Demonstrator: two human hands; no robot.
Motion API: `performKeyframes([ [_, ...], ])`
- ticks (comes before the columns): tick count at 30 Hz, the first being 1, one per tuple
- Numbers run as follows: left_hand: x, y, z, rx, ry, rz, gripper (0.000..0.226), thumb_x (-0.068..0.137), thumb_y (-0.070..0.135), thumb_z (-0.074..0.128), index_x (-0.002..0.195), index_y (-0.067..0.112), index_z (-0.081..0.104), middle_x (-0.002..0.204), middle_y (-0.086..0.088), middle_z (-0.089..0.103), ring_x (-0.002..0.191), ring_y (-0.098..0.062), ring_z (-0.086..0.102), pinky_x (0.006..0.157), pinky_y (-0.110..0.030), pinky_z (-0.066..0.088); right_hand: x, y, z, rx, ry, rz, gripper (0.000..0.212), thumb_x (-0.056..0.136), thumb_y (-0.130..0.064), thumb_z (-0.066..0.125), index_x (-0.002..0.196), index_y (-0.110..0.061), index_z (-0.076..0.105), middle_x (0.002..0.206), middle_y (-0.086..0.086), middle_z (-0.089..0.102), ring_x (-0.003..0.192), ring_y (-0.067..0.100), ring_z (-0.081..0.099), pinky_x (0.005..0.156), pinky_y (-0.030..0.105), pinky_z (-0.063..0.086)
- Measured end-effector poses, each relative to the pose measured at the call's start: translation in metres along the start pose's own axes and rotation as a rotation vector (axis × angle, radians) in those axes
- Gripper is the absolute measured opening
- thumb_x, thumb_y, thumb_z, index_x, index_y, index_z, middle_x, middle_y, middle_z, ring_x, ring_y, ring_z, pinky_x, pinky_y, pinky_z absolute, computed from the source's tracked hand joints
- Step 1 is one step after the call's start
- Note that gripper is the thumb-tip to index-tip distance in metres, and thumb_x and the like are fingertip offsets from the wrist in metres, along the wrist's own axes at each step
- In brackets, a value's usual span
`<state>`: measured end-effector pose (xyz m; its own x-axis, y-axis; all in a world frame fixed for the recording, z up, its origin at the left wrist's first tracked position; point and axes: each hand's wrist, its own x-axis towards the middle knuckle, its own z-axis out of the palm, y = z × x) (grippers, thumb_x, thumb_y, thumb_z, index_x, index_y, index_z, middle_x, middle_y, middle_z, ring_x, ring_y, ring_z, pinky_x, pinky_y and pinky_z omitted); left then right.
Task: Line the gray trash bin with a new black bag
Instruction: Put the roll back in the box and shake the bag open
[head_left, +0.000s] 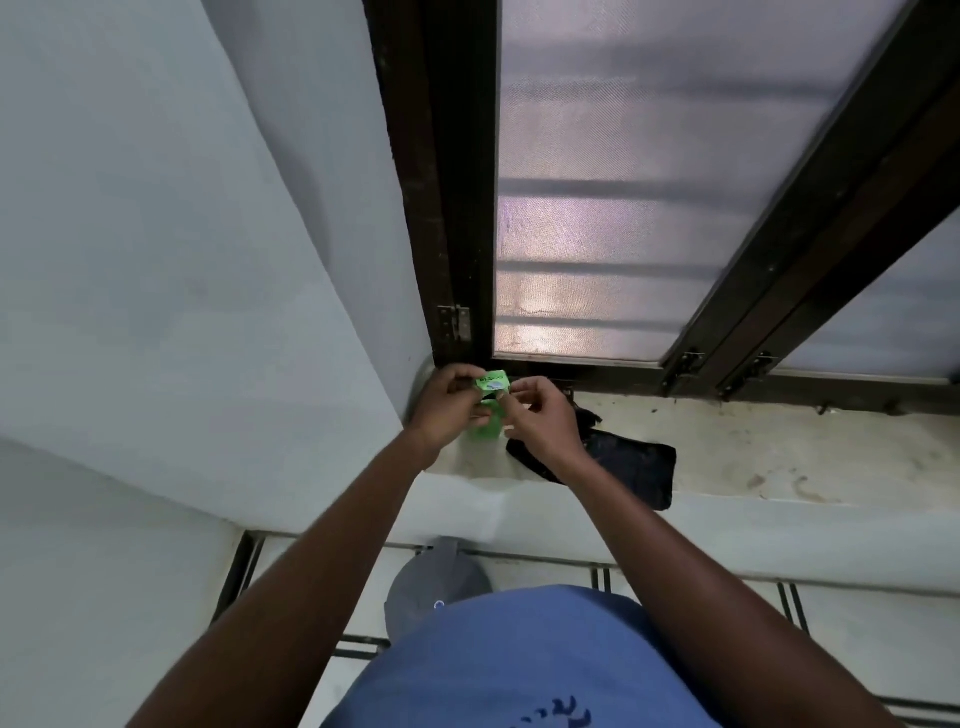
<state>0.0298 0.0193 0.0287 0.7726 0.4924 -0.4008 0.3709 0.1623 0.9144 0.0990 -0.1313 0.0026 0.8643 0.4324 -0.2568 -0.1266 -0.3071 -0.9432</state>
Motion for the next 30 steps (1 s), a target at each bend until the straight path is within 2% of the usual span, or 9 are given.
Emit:
performKeyframes([
  [6,-0.002,-0.003,-0.002,-0.009,-0.004,0.017,0.031,0.104,-0.008,0.053,0.108,0.018,0.071,0.114,-0.010,0.075,0.084,-0.026,0.077,0.075,-0.030,0.067,0.003,-0.008,-0.004,-0.199,-0.064,-0.138,0.057,0.098,-0.027,0.081,0.150,-0.035,0.059,0.130,-0.006,0.070,0.092,0.019,0.077,0.086,0.047,0.067],
  [9,-0.003,-0.003,-0.002,-0.023,-0.008,0.011,0.031,0.103,-0.006,0.057,0.101,0.018,0.077,0.118,-0.017,0.078,0.096,-0.029,0.078,0.079,-0.032,0.066,0.006,-0.014,-0.005,-0.197,-0.115,-0.143,0.046,0.089,-0.039,0.073,0.135,-0.038,0.073,0.127,-0.009,0.071,0.106,0.022,0.077,0.092,0.054,0.067],
  [11,-0.003,-0.002,-0.003,-0.042,0.006,-0.012,0.031,0.103,-0.005,0.057,0.098,0.015,0.080,0.118,-0.021,0.079,0.097,-0.030,0.077,0.081,-0.030,0.065,0.009,-0.016,-0.005,-0.186,-0.112,-0.103,0.043,0.082,-0.054,0.068,0.123,-0.042,0.078,0.124,-0.004,0.074,0.105,0.022,0.079,0.091,0.053,0.068],
  [14,-0.004,-0.002,-0.003,-0.049,0.037,0.012,0.029,0.099,-0.009,0.058,0.104,0.011,0.079,0.113,-0.014,0.078,0.103,-0.032,0.075,0.082,-0.028,0.063,0.015,-0.015,-0.007,-0.216,-0.093,-0.110,0.038,0.083,-0.058,0.071,0.118,-0.044,0.079,0.117,-0.005,0.077,0.098,0.022,0.080,0.089,0.054,0.068],
  [18,-0.009,-0.013,-0.003,0.253,0.125,0.141,0.040,0.091,0.004,0.078,0.127,0.017,0.063,0.109,0.014,0.070,0.098,-0.010,0.071,0.079,-0.018,0.055,0.014,-0.019,-0.014,-0.374,-0.093,-0.196,0.033,0.094,-0.045,0.087,0.123,-0.036,0.075,0.124,-0.002,0.075,0.100,0.016,0.075,0.078,0.039,0.065],
  [21,-0.009,-0.025,0.000,0.502,0.150,0.202,0.058,0.087,0.029,0.087,0.136,0.021,0.057,0.120,0.010,0.072,0.100,-0.015,0.073,0.086,-0.031,0.058,0.015,-0.023,-0.018,-0.468,-0.124,-0.198,0.032,0.094,-0.043,0.089,0.119,-0.037,0.070,0.127,-0.002,0.071,0.100,0.017,0.075,0.063,0.034,0.066],
  [24,-0.010,-0.034,0.003,0.560,0.104,0.247,0.063,0.082,0.039,0.091,0.135,0.021,0.060,0.126,0.003,0.072,0.104,-0.019,0.075,0.084,-0.032,0.062,0.016,-0.029,-0.020,-0.533,-0.154,-0.189,0.034,0.095,-0.039,0.088,0.120,-0.033,0.066,0.128,0.000,0.069,0.096,0.016,0.074,0.051,0.027,0.062],
  [27,-0.015,-0.034,0.005,0.554,0.112,0.286,0.063,0.084,0.044,0.090,0.135,0.026,0.058,0.125,0.007,0.072,0.105,-0.016,0.074,0.087,-0.041,0.065,0.021,-0.035,-0.020,-0.613,-0.178,-0.187,0.041,0.094,-0.038,0.090,0.122,-0.031,0.061,0.127,0.001,0.073,0.100,0.014,0.074,0.061,0.026,0.059],
  [30,-0.023,-0.031,0.005,0.636,0.116,0.372,0.066,0.094,0.037,0.083,0.148,0.032,0.046,0.132,0.007,0.071,0.109,-0.016,0.073,0.089,-0.036,0.063,0.025,-0.043,-0.018,-0.695,-0.200,-0.188,0.051,0.091,-0.039,0.091,0.127,-0.028,0.058,0.114,-0.002,0.074,0.092,0.014,0.073,0.072,0.042,0.066],
])
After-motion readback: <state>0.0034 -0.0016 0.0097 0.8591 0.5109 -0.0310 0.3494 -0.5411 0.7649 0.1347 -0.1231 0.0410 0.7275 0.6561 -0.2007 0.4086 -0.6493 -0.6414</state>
